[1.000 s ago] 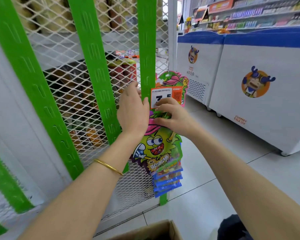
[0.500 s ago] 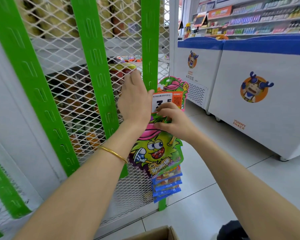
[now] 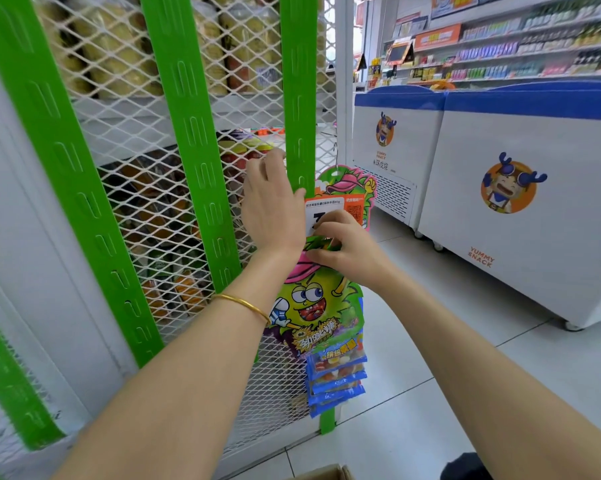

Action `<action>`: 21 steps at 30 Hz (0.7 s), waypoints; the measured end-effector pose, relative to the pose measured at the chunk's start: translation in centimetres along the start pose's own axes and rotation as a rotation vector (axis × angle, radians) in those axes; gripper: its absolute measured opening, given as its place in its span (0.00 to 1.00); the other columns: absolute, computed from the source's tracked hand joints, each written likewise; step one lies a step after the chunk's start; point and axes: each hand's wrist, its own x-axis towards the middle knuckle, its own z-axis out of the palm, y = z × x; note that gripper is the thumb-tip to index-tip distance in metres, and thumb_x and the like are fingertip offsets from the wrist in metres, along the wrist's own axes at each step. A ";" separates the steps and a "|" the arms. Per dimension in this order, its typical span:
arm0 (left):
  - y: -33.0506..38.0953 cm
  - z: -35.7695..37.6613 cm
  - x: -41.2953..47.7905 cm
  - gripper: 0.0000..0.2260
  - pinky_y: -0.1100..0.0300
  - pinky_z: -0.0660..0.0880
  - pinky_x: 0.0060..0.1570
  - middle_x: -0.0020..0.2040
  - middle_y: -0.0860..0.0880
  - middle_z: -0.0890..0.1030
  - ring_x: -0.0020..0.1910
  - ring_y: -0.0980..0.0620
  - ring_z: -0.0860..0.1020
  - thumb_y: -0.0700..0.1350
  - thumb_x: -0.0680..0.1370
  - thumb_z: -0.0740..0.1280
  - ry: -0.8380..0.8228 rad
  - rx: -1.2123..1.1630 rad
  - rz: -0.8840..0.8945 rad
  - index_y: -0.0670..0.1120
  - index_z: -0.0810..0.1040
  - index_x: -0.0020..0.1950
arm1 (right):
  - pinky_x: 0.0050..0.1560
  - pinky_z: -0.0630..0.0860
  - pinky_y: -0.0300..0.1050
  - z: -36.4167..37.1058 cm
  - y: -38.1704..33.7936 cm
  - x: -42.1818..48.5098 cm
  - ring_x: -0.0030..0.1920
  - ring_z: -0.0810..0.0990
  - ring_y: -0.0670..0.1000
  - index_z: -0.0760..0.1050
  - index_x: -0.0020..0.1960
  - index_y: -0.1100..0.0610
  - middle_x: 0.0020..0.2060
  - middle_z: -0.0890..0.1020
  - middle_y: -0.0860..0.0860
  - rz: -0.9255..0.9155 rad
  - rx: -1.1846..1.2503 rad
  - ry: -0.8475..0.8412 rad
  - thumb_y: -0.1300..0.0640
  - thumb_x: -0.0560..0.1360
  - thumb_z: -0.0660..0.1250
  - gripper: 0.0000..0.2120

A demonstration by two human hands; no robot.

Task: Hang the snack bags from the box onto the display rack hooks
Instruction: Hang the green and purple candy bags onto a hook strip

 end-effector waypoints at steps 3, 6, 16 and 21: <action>0.1 -0.1 0.2 0.21 0.59 0.68 0.38 0.58 0.45 0.71 0.54 0.47 0.74 0.46 0.73 0.71 -0.002 -0.034 -0.015 0.47 0.69 0.63 | 0.56 0.72 0.56 0.0 -0.1 -0.1 0.55 0.73 0.51 0.78 0.52 0.57 0.54 0.69 0.45 -0.001 0.000 0.001 0.53 0.70 0.71 0.12; 0.0 0.0 0.3 0.18 0.59 0.69 0.39 0.58 0.46 0.71 0.54 0.48 0.74 0.46 0.74 0.71 -0.021 -0.070 -0.043 0.46 0.70 0.61 | 0.57 0.72 0.56 0.0 0.2 -0.3 0.56 0.72 0.51 0.78 0.53 0.57 0.56 0.70 0.47 0.021 0.009 -0.005 0.53 0.70 0.71 0.13; -2.8 -0.3 -3.7 0.10 0.60 0.72 0.39 0.49 0.53 0.77 0.47 0.53 0.76 0.47 0.77 0.65 -0.152 -0.118 -0.103 0.48 0.70 0.57 | 0.55 0.73 0.57 0.0 1.9 -1.7 0.55 0.73 0.51 0.78 0.54 0.55 0.53 0.71 0.45 0.139 0.060 0.020 0.51 0.70 0.71 0.14; -2.7 -0.4 -5.2 0.09 0.60 0.72 0.41 0.50 0.54 0.77 0.46 0.55 0.76 0.46 0.79 0.63 -0.226 -0.160 -0.168 0.48 0.70 0.58 | 0.57 0.72 0.52 0.4 1.8 -1.8 0.57 0.72 0.48 0.79 0.55 0.54 0.58 0.73 0.46 0.132 0.024 -0.027 0.51 0.69 0.71 0.15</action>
